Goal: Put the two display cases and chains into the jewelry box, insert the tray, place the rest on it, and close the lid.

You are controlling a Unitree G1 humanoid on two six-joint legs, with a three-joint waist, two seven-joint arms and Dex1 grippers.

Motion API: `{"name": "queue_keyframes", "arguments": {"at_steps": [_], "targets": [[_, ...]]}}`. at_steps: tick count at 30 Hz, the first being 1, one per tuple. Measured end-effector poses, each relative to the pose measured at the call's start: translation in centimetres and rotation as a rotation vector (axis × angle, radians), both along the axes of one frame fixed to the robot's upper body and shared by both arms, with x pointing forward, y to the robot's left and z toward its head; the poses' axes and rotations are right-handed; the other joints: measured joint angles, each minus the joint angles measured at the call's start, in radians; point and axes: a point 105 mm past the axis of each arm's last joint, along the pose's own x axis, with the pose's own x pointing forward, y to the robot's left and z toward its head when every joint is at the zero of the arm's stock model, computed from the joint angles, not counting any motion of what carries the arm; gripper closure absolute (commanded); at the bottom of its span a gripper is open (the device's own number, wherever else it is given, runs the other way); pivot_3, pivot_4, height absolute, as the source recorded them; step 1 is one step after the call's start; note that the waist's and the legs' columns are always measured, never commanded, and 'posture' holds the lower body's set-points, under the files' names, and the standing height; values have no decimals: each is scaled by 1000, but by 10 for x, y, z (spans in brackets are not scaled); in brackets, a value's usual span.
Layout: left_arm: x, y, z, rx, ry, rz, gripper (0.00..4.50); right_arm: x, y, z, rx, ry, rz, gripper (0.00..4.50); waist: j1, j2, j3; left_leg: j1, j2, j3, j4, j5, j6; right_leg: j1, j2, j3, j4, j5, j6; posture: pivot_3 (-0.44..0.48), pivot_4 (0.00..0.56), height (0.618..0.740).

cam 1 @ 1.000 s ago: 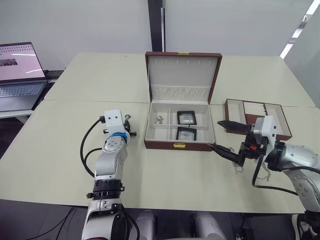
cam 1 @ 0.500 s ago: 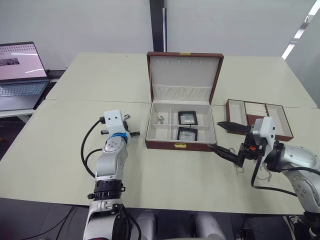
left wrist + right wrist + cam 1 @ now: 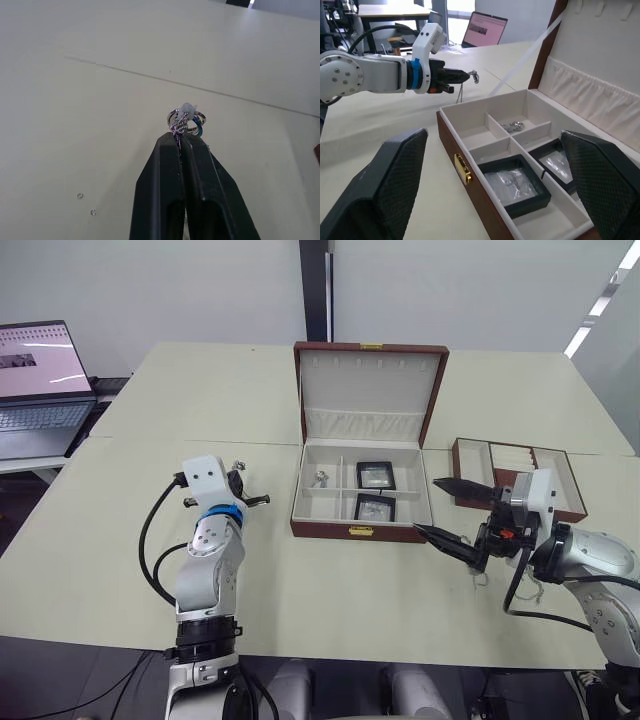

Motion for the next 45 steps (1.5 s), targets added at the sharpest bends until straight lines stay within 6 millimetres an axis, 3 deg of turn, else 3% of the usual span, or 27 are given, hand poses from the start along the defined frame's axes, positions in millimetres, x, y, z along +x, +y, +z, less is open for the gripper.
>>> {"name": "queue_keyframes", "arguments": {"at_steps": [7,15,22,30,45], "targets": [[-2,-11,21,56,-46,-86,4453,-4,0,10,6,-19,-7,0,0,0,0,0,0,0,0,0,0,0,0,0,0,0,0,0,150,740],[-10,-41,52,149,-127,-305,4453,-7,-2,18,11,-43,-40,0,0,0,0,0,0,0,0,0,0,0,0,0,0,0,0,0,150,740],[-15,-58,60,166,-130,-500,4453,-15,-6,13,5,-24,-83,0,-1,0,0,0,0,0,0,0,0,0,1,0,0,0,0,0,150,740],[-24,-89,49,142,-67,-745,4453,-19,-11,5,-8,-1,-144,0,-1,0,0,0,1,0,0,0,0,0,1,0,0,0,0,0,150,740],[-30,-104,42,127,-40,-821,4453,-21,-15,5,-8,-6,-190,0,-3,0,0,0,1,0,0,0,0,0,1,0,0,0,0,0,150,740]]}}
